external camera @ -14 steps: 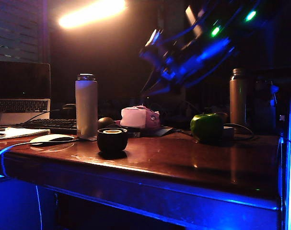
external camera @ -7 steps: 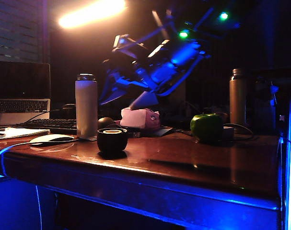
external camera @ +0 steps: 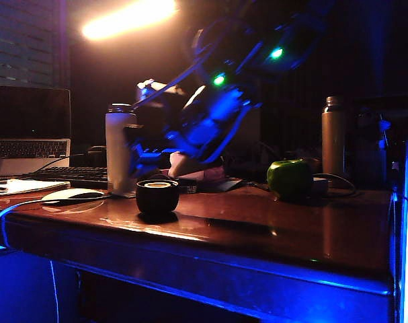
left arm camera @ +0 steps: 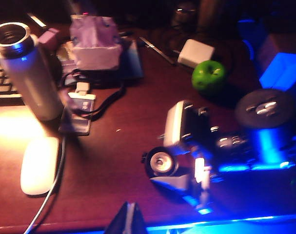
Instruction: Stack the black thermos bottle cap from the table onto the green apple.
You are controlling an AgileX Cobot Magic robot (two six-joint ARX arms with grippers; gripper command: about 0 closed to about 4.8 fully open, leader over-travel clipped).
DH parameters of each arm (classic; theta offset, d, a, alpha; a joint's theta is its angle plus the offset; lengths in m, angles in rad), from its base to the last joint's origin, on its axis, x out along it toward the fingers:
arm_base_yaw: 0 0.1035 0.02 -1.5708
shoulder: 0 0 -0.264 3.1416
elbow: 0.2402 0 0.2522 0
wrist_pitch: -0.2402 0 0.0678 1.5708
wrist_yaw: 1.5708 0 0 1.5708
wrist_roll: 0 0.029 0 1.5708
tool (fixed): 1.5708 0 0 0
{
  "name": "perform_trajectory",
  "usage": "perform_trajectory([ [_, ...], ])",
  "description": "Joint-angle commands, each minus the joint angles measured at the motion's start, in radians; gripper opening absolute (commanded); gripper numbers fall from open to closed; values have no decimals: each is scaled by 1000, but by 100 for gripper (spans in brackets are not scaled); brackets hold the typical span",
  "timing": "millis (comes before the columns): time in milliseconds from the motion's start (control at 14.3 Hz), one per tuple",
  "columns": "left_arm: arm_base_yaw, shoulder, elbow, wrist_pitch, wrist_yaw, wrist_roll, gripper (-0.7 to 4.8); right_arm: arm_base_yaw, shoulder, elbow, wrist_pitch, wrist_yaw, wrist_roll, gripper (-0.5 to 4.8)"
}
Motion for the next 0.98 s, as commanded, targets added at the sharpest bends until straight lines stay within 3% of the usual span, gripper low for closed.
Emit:
perform_trajectory([
  [70,0,-3,5,10,11,1,-3,4,23,14,21,55,-2,479],
  [981,0,-3,5,10,11,1,-3,6,111,110,-15,50,-3,479],
])
